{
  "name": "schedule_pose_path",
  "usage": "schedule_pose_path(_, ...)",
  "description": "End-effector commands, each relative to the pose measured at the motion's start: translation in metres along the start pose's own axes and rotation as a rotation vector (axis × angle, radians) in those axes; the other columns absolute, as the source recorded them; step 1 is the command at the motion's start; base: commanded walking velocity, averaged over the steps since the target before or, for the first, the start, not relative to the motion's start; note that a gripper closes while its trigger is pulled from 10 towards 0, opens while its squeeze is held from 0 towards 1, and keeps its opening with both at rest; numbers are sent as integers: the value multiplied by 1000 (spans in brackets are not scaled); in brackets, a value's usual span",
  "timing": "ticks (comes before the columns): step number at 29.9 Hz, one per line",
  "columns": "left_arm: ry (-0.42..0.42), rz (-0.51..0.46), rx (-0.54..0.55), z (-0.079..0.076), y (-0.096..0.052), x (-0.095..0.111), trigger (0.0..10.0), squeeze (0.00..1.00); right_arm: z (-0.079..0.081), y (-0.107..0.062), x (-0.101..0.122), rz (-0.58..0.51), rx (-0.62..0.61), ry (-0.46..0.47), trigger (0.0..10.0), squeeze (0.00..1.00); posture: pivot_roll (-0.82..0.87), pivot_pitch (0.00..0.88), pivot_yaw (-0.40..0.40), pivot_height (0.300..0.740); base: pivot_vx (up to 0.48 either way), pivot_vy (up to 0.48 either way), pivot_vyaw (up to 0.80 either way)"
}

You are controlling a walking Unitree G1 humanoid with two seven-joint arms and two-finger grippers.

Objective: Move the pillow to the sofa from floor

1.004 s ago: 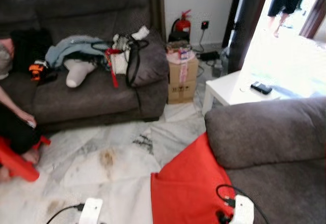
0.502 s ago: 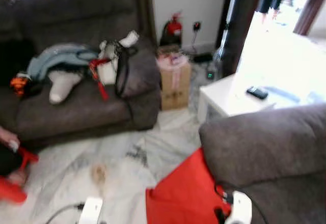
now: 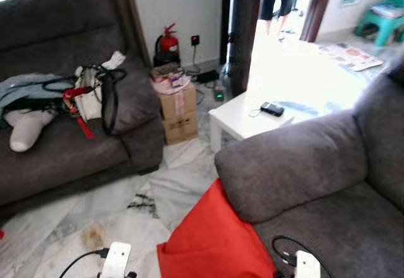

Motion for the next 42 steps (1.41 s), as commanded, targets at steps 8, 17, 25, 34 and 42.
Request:
schedule_pose_path(8, -4, 17, 7, 6, -1, -4, 10000, 0, 7, 1, 9, -35, 17, 8, 10000, 0, -66, 0, 73, 740, 0, 0, 0)
schedule_pose_path(17, -40, -110, 70, 14, -1, 21, 10000, 0, 12, 3, 26, -93, 25, -16, 10000, 0, -59, 0, 82, 740, 0, 0, 0)
schedule_pose_path(25, -55, -246, 99, 20, -3, 52, 10000, 0, 15, 0, 66, -281, -11, -4, 10000, 0, -38, 0, 113, 740, 0, 0, 0)
schedule_pose_path(34, -69, -671, 191, 48, -33, 181, 10000, 0, -23, -28, 153, -687, -51, 88, 10000, 0, -42, 0, 106, 740, 0, 0, 0)
schedule_pose_path(42, -32, -897, 140, 30, -59, 224, 10000, 0, -35, -42, 176, -815, -68, 107, 10000, 0, -46, 0, 93, 740, 0, 0, 0)
Point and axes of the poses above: a point about 5 cm out from each wrist's last joint towards the gripper, its own y axis pointing out of the wrist towards the gripper, its own x axis along the axis of the wrist's last joint, z = x × y, the point moved 6 cm from there along y, pointing out of the wrist towards the gripper, and after that the axes turned 10 degrees about -y, right-handed, at the moved point
